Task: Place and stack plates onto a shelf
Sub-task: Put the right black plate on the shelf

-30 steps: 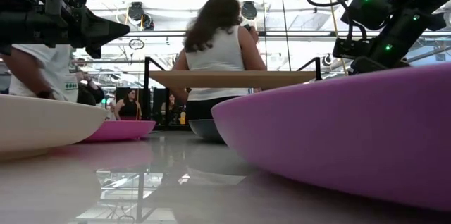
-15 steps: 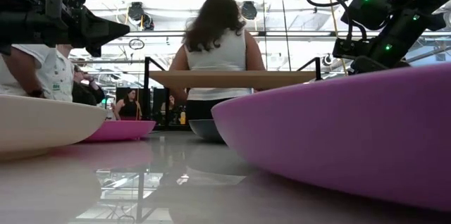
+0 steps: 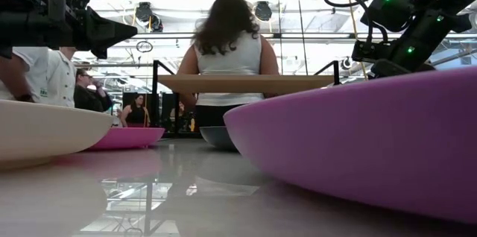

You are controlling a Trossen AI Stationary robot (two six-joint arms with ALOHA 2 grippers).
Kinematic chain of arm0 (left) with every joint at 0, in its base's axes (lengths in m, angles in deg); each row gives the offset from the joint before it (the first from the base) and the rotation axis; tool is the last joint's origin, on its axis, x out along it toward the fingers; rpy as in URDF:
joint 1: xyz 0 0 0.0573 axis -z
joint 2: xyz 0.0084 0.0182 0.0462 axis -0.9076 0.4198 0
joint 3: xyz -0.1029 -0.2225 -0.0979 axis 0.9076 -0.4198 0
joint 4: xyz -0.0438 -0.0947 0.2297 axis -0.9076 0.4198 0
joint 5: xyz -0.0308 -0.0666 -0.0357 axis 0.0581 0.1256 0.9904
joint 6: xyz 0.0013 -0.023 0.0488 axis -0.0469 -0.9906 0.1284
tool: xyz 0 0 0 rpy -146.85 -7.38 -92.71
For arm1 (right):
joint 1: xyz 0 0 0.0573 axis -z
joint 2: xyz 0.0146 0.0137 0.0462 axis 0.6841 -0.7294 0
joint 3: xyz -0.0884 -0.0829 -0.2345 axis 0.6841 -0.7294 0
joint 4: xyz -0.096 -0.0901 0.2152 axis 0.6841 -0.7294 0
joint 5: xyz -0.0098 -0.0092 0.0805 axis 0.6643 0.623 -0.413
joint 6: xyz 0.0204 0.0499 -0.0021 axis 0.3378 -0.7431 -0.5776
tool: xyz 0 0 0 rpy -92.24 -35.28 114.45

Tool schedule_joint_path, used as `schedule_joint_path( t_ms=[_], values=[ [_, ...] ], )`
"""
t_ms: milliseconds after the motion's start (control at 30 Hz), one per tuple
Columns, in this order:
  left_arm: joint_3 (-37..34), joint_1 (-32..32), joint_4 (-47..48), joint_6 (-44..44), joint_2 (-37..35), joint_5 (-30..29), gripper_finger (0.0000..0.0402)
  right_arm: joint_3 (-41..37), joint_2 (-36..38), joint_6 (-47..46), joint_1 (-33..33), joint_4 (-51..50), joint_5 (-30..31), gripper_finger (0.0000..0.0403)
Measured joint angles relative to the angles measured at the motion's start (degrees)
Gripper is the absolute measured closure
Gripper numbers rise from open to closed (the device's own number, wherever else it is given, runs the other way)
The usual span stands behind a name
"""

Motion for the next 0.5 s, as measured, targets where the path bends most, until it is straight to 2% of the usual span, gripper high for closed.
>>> schedule_joint_path(
  t_ms=[267, 500],
  values=[
    [0.0, 0.0, -10.69, -2.46, 0.02, 0.04, 0.0398, 0.0, 0.0, -0.69, 0.02, -0.61, -1.39, 0.0245],
    [0.0, 0.0, -11.14, -1.84, 0.01, 0.04, 0.0398, 0.0, -0.94, -1.88, 0.02, -2.57, -1.46, 0.0245]
  ],
)
